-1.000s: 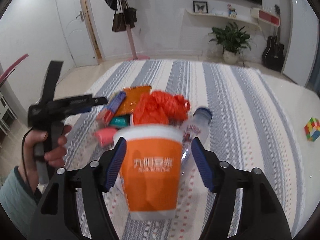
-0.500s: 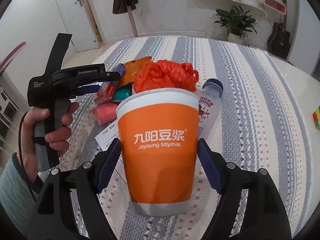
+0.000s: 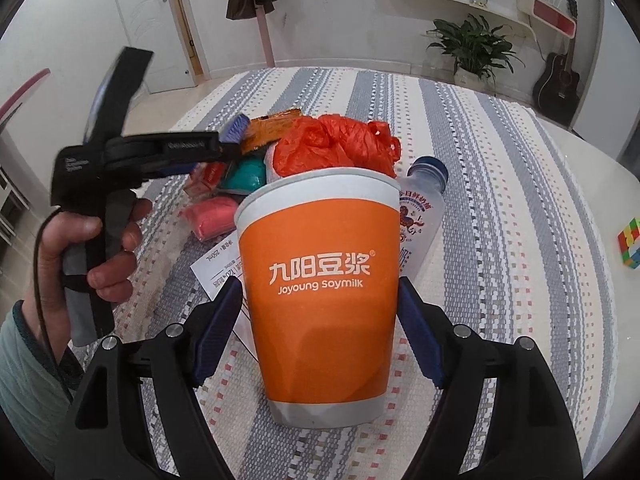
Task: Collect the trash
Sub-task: 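Carry card box and soymilk cup to the basket and release both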
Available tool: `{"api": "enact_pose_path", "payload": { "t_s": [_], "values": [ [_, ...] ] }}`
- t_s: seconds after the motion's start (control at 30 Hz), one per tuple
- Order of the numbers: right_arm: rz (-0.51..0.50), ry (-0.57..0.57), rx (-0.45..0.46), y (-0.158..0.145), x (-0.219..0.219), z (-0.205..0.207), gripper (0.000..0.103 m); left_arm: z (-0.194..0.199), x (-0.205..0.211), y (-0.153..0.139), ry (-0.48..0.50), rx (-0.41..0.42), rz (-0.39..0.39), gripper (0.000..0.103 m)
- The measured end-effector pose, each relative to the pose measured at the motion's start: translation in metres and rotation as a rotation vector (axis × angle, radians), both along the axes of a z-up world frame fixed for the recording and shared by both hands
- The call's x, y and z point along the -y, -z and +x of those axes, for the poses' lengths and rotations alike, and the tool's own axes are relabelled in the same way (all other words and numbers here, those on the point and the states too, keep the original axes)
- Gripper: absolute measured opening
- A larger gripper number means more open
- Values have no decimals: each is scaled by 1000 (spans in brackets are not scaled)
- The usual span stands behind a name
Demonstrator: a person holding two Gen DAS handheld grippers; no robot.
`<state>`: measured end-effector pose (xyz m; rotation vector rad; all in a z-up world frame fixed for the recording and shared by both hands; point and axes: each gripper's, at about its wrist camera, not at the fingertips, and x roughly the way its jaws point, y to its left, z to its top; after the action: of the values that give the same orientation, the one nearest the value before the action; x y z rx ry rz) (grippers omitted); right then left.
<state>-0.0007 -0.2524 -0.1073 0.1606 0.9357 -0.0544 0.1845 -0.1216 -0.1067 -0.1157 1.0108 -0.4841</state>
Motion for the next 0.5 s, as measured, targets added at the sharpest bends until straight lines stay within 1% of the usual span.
{"api": "enact_pose_path", "payload": {
  "t_s": [0.13, 0.27, 0.37, 0.5],
  "values": [
    [-17, 4, -4, 1, -2, 0, 71, -3, -8, -14, -2, 44, -7, 60],
    [-33, 3, 13, -2, -5, -1, 69, -6, -20, -24, -14, 78, -22, 60],
    [-33, -7, 49, -11, -10, -2, 68, -9, -31, -30, -29, 99, -39, 60],
    [-42, -31, 112, -30, -25, -1, 68, -10, -56, -44, -68, 133, -78, 60]
  ]
}}
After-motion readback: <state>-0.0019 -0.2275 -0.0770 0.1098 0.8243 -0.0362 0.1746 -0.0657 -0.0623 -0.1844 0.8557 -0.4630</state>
